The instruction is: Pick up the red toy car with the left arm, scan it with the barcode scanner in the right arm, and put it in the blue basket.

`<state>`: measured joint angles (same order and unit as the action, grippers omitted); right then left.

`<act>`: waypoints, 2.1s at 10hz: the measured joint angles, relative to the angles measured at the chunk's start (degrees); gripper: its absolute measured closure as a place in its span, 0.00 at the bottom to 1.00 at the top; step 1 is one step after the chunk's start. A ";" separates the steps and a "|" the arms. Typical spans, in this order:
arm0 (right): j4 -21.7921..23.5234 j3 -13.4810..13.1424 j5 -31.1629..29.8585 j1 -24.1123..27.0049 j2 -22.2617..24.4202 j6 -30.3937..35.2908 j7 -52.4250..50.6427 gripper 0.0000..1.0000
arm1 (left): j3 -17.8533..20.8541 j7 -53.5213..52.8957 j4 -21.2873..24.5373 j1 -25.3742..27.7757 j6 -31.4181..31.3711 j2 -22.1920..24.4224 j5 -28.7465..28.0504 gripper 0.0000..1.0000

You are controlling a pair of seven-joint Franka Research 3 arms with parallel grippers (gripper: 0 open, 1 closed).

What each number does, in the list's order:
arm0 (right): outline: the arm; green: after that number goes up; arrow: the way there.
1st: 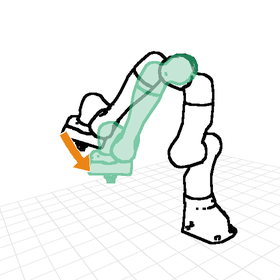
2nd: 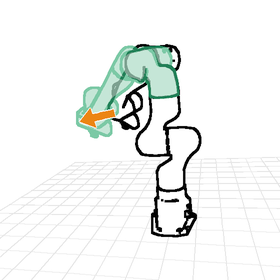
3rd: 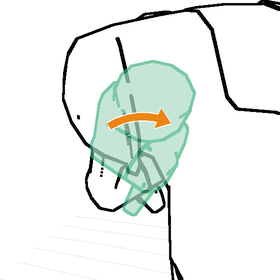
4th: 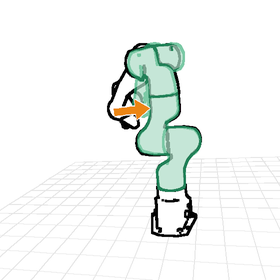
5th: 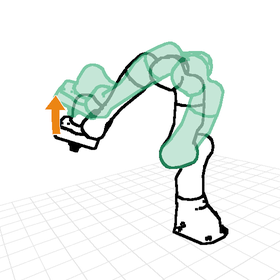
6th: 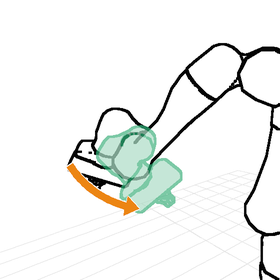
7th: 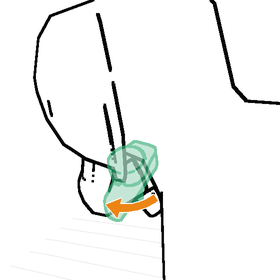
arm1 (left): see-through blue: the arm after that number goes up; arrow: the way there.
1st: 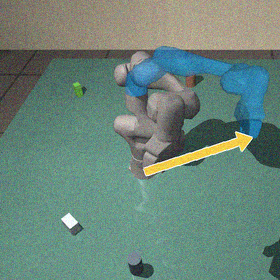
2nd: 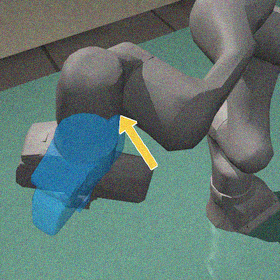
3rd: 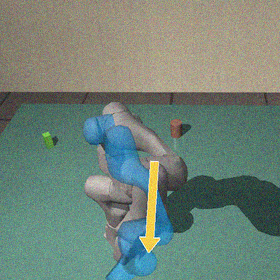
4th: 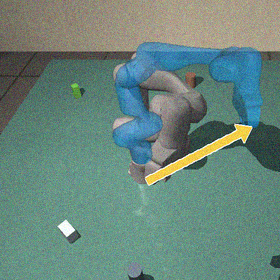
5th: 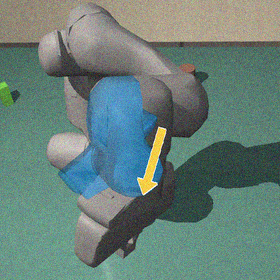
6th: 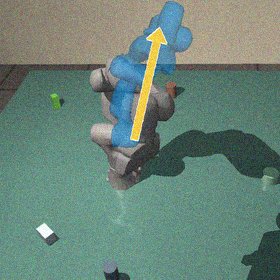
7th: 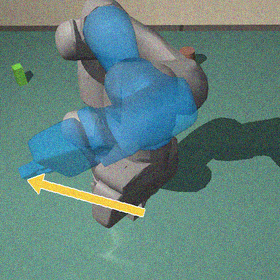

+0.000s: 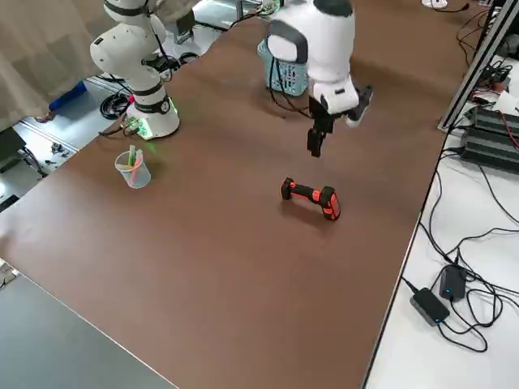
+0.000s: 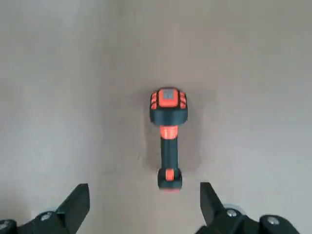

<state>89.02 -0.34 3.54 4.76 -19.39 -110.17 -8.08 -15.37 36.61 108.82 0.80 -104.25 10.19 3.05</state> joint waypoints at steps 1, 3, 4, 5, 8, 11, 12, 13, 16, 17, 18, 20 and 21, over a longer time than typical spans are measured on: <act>-2.97 -0.13 0.00 0.08 1.72 4.91 1.74 0.00 | 2.33 -5.45 -2.16 0.02 3.46 0.60 0.14 0.18; -5.72 -0.29 -0.02 0.21 6.67 12.11 4.14 0.00 | 6.29 -15.03 -8.88 0.05 9.17 0.12 0.21 0.11; -5.84 -0.22 -0.02 0.17 9.61 14.33 5.37 0.00 | 7.19 -18.59 -12.43 -0.06 11.09 -0.75 0.22 0.07; -5.79 -0.01 -0.02 -0.03 11.97 15.36 7.90 0.00 | 7.56 -21.25 -15.79 -0.70 12.94 -2.10 0.09 0.00; -5.72 0.51 -0.03 -1.26 15.03 17.77 11.47 0.00 | 8.06 -28.66 -21.20 -2.41 18.24 -6.30 -1.23 0.00; -5.68 -0.05 -0.09 -1.18 17.65 23.66 7.78 0.02 | 8.43 -29.62 -21.27 -2.35 19.47 -8.87 -1.24 0.00; -5.50 -0.05 -0.09 -1.19 18.17 24.39 7.40 0.02 | 8.43 -29.87 -21.36 -2.36 19.47 -9.45 -1.24 0.00; -5.29 -0.04 -0.09 -1.19 18.51 24.76 7.36 0.02 | 8.43 -30.01 -21.47 -2.36 19.39 -9.91 -1.24 0.00; -5.01 0.01 -0.08 -1.23 18.80 25.17 7.36 0.03 | 8.45 -32.03 -22.29 -2.29 16.89 -10.18 -1.24 0.02; -4.94 0.02 -0.08 -1.25 18.80 25.22 7.36 0.03 | 8.47 -32.15 -22.75 -2.27 16.86 -10.12 -1.24 0.02; -4.79 0.05 -0.08 -1.27 18.81 25.24 7.36 0.03 | 8.52 -32.14 -22.97 -2.24 16.83 -9.96 -1.24 0.02; -4.40 0.14 -0.17 -1.31 18.81 25.23 7.31 0.03 | 8.54 -32.10 -22.99 -2.24 16.72 -9.81 -1.24 0.02; -4.35 0.15 -0.22 -1.31 18.81 25.23 7.31 0.03 | 8.55 -32.10 -22.99 -2.24 16.72 -9.81 -1.24 0.02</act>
<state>84.67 -0.19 3.32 3.45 -0.58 -84.93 -0.78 -6.81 4.51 85.83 -1.44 -87.54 0.38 1.81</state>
